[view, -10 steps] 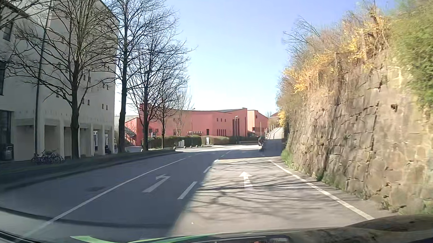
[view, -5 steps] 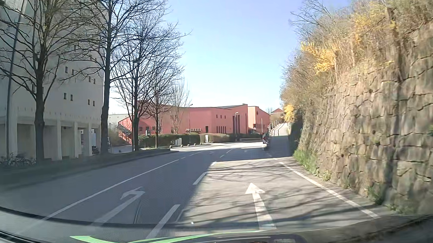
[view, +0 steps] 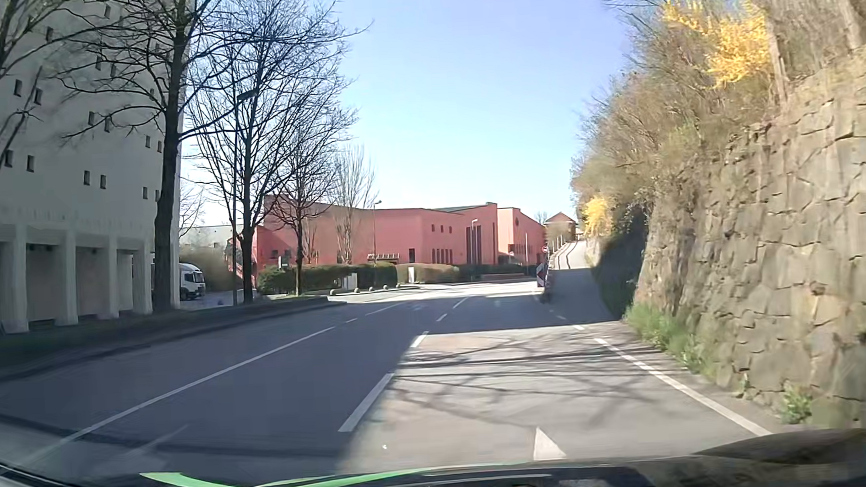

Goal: Follow the waypoints while adhering to traffic rules and regulations

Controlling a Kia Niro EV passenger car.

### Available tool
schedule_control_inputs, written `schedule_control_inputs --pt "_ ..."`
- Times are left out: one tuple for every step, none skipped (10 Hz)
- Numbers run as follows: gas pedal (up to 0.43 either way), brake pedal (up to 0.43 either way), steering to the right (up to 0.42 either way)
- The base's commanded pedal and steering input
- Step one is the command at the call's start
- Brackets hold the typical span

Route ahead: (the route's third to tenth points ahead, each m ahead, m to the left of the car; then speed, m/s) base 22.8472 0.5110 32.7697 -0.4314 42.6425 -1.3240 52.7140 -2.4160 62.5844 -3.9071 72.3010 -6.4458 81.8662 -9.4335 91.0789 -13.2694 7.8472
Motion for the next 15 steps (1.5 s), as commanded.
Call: schedule_control_inputs --pt "0.087 0.0 0.006" --pt "0.079 0.0 0.007" --pt "0.067 0.0 0.008" --pt "0.067 0.0 0.01" --pt "0.067 0.0 0.011" --pt "0.067 0.0 0.011" --pt "0.067 0.0 0.012" --pt "0.067 0.0 0.013" --pt "0.067 0.0 0.015" --pt "0.067 0.0 0.016" --pt "0.067 0.0 0.017" --pt "0.067 0.0 0.02" --pt "0.067 0.0 0.019" --pt "0.067 0.0 0.02" --pt "0.067 0.0 0.02"
